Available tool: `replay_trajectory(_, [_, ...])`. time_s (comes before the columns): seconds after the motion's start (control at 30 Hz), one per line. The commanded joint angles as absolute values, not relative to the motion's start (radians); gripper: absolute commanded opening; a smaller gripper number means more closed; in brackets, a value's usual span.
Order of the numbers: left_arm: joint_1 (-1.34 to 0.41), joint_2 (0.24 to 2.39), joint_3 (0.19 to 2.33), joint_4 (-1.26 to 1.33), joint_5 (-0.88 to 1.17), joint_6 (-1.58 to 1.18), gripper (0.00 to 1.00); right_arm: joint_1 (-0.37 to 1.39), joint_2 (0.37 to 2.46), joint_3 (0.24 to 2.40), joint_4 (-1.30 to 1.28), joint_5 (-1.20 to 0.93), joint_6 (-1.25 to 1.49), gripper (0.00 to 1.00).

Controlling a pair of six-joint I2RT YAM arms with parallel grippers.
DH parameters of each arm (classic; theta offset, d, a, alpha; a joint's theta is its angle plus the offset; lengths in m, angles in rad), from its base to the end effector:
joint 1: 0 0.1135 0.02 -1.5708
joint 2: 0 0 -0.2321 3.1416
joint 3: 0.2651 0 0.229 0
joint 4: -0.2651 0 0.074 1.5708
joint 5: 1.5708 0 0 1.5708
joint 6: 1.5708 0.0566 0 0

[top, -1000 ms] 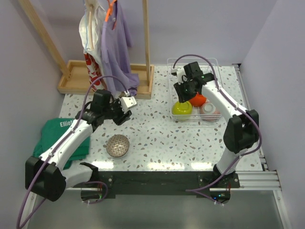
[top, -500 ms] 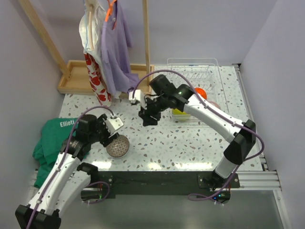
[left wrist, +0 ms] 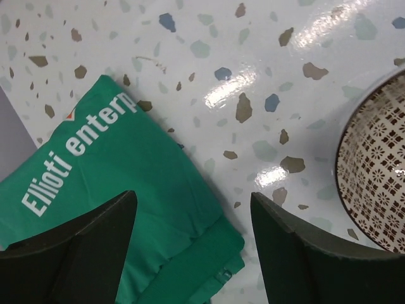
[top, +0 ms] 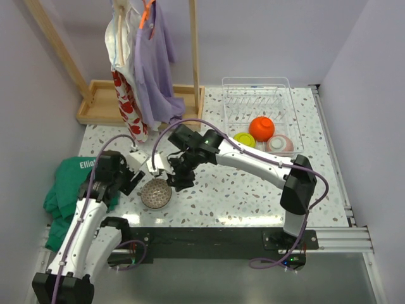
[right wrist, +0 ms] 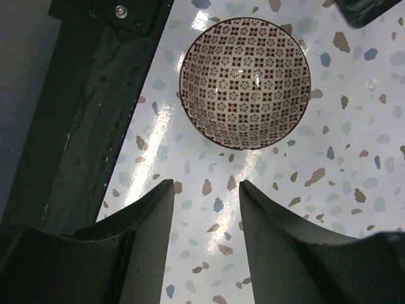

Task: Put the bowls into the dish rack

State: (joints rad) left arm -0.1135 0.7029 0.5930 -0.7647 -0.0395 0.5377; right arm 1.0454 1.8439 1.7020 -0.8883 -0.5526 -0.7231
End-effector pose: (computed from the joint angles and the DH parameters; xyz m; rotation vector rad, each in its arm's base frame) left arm 0.1522 -0.0151 0.1988 0.7698 2.3352 0.2353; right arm 0.1613 0.3374 0.2604 -2.1206 1.4763 0.8355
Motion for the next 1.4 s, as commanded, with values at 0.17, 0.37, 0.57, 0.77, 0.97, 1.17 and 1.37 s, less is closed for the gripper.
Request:
replay_trajectory(0.17, [0.199,0.882,0.733,-0.765,0.113,0.503,0.75,1.123,1.827,1.657,-0.833,-0.531,-0.873,0.49])
replay_trajectory(0.37, [0.354,1.014,0.818,-0.799,0.23,0.537,0.73,1.18,1.922,1.726,-0.926,-0.499,-0.952,0.47])
replay_trajectory(0.57, [0.376,1.042,0.831,-0.802,0.253,0.558,0.72,1.207,1.994,1.769,-0.914,-0.447,-0.939,0.47])
replay_trajectory(0.77, [0.374,1.043,0.83,-0.824,0.278,0.565,0.71,1.212,2.043,1.819,-0.911,-0.436,-0.925,0.45])
replay_trajectory(0.97, [0.374,1.049,0.827,-0.838,0.304,0.569,0.69,1.212,2.074,1.839,-0.914,-0.41,-0.922,0.44])
replay_trajectory(1.17, [0.374,1.054,0.83,-0.833,0.304,0.577,0.68,1.212,2.114,1.873,-0.951,-0.4,-0.917,0.41])
replay_trajectory(1.37, [0.374,1.06,0.83,-0.828,0.311,0.572,0.68,1.213,2.131,1.891,-0.959,-0.396,-0.91,0.35])
